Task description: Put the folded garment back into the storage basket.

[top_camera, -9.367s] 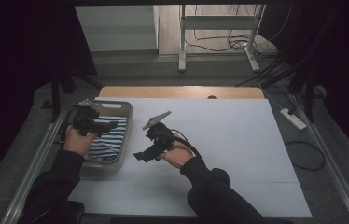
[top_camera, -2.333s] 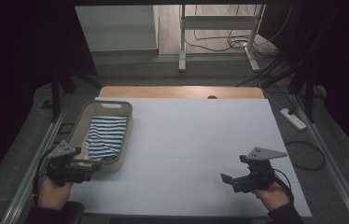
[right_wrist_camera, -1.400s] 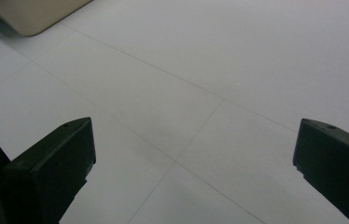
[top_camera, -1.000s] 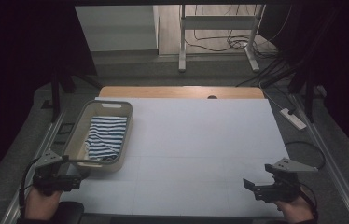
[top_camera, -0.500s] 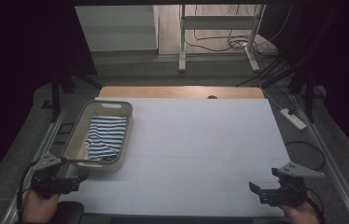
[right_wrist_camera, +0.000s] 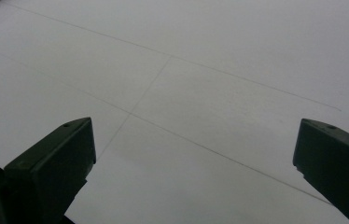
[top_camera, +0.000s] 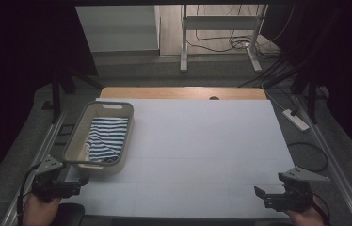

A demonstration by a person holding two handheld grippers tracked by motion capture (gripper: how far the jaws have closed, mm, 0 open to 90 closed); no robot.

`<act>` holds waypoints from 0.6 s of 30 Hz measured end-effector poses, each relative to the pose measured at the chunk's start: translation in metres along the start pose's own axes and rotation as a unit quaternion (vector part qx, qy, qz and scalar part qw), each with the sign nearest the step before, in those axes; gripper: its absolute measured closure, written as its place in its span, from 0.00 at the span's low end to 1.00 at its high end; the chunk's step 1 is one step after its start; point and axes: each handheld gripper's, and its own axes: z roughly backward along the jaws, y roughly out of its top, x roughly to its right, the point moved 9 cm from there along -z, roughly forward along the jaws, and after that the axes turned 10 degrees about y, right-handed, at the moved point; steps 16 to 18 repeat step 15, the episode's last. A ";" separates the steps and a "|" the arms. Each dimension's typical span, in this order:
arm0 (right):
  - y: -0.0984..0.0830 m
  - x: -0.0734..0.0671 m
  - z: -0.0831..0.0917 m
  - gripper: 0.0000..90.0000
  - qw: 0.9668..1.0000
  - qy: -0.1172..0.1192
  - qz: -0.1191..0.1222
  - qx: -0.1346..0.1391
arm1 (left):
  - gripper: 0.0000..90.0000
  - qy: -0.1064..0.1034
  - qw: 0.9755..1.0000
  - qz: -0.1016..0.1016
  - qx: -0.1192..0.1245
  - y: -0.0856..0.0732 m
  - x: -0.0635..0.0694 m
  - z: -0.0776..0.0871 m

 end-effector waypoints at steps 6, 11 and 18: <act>-0.003 0.000 0.001 0.00 1.000 -0.006 -0.002 -0.007 | 0.00 0.008 1.000 -0.003 -0.003 -0.002 0.000 -0.001; -0.005 0.000 0.000 0.00 1.000 -0.011 0.000 -0.017 | 0.00 0.017 1.000 -0.011 -0.012 -0.003 0.001 -0.003; -0.006 0.000 -0.002 0.00 1.000 -0.014 0.004 -0.026 | 0.00 0.020 1.000 -0.014 -0.015 -0.002 0.002 -0.003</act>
